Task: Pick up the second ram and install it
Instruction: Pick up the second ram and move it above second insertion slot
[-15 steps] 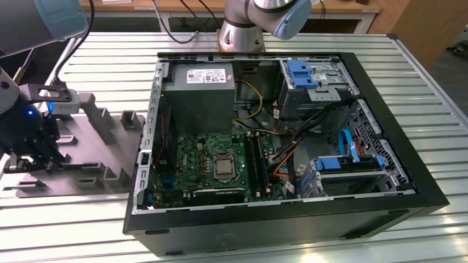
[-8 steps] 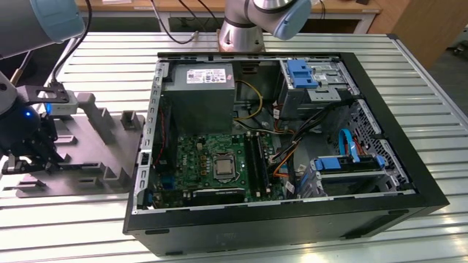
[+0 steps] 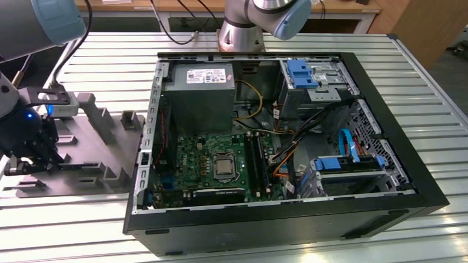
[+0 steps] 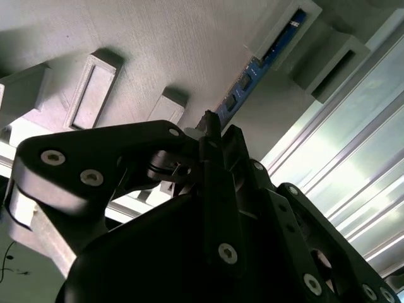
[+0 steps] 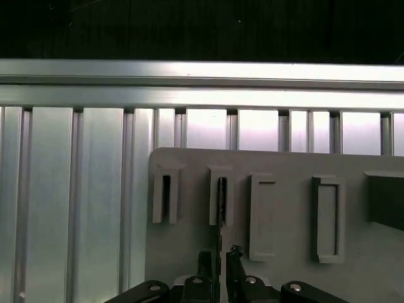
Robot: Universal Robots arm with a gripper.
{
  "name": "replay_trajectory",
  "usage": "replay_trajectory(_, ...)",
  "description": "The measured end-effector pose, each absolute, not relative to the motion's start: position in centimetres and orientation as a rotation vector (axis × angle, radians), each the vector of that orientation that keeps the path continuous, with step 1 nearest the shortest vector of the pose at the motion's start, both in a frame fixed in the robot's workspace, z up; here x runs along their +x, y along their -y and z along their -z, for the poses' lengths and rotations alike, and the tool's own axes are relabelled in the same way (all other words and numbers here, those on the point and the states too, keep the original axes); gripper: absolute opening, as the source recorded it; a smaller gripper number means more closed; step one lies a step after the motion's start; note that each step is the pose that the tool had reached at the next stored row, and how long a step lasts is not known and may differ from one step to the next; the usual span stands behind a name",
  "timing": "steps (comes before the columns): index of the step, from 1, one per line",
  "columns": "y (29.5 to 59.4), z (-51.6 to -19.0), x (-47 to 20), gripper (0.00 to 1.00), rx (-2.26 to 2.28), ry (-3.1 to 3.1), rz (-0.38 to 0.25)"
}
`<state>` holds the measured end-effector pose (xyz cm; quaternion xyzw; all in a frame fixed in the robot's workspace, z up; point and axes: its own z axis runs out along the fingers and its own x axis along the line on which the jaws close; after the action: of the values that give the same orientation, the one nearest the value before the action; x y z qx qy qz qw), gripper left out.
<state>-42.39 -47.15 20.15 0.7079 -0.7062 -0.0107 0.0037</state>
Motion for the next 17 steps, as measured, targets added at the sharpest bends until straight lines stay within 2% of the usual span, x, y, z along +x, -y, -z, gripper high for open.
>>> replay_trajectory(17, 47.14, -20.0, -41.79, 0.24, 2.221, 2.211, 0.033)
